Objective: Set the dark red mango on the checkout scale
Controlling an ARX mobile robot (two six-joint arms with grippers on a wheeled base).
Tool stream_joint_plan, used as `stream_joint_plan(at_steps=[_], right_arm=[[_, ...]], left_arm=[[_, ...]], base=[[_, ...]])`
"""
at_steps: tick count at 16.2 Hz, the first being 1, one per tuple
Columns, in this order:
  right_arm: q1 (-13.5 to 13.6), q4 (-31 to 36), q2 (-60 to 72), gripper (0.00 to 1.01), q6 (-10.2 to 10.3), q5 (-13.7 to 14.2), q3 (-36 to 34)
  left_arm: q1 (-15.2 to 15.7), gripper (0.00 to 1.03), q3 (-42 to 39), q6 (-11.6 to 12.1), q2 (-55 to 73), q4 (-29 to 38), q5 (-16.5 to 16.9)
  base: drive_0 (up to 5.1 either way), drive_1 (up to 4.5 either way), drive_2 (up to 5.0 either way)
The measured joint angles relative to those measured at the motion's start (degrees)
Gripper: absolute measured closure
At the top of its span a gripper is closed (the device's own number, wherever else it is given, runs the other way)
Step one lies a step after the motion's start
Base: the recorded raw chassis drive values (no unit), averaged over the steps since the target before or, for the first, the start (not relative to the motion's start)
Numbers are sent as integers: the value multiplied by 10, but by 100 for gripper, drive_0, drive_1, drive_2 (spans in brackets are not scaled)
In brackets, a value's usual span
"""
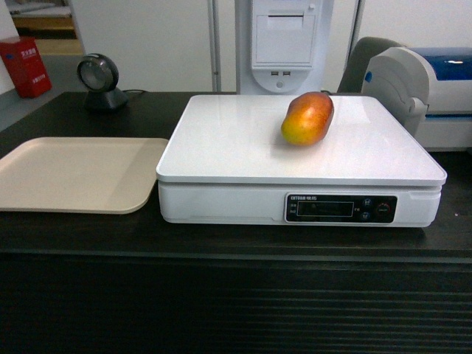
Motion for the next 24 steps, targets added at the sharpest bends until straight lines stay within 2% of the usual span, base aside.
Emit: stream_joint_plan(at_steps=[24], right_arm=[[0, 0, 0, 3, 0, 0, 0]], left_arm=[[0, 5, 0, 0, 0, 1, 0]], base=[[0, 0, 0]])
